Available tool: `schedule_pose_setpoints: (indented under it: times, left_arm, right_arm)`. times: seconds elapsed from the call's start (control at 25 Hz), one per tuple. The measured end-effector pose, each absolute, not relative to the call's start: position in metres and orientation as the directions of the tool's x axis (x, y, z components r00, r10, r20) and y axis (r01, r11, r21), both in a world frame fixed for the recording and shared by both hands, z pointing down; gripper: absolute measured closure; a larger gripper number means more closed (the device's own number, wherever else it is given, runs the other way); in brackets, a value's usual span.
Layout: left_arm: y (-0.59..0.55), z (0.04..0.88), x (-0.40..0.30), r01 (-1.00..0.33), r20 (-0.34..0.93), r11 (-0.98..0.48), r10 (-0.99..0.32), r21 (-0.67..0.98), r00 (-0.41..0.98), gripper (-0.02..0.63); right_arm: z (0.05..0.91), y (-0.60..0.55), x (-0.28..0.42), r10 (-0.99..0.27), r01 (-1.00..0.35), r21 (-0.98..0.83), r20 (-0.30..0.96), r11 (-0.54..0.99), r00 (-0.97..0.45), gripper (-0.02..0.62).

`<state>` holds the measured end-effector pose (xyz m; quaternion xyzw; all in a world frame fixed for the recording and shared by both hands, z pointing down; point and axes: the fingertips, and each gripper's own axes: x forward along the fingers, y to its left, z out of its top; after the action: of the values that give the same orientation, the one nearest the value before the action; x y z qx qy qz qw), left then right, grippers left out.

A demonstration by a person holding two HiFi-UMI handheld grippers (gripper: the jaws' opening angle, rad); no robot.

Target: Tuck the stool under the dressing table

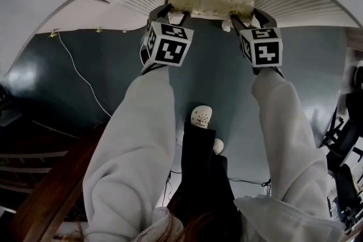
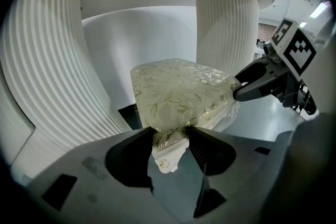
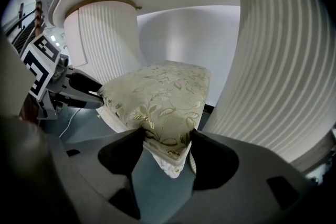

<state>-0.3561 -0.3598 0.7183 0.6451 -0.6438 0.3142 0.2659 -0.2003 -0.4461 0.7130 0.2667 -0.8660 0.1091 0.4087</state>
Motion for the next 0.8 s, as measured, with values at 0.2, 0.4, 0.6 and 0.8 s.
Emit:
schedule_pose_setpoints:
  times: [0.2, 0.4, 0.6, 0.8]
  left_arm:
    - [-0.362, 0.722, -0.356, -0.998, 0.756, -0.039, -0.655, -0.054, -0.016, 0.388]
    - [-0.363, 0.719, -0.356, -0.998, 0.788, -0.034, -0.615, -0.044, -0.014, 0.390]
    - [-0.352, 0.710, -0.364, -0.994, 0.831, 0.097, -0.557, 0.057, -0.006, 0.388]
    - [-0.329, 0.708, -0.355, -0.970, 0.862, 0.184, -0.505, 0.158, 0.045, 0.395]
  right_arm:
    - [0.715, -0.447, -0.200, -0.409, -0.580, 0.068, 0.775, 0.812, -0.481, 0.261]
    - [0.709, -0.445, -0.199, -0.437, -0.604, 0.100, 0.783, 0.791, -0.443, 0.266]
    - [0.708, -0.432, -0.189, -0.380, -0.579, 0.106, 0.844, 0.809, -0.377, 0.215]
    - [0.697, -0.407, -0.196, -0.316, -0.531, 0.066, 0.863, 0.845, -0.395, 0.260]
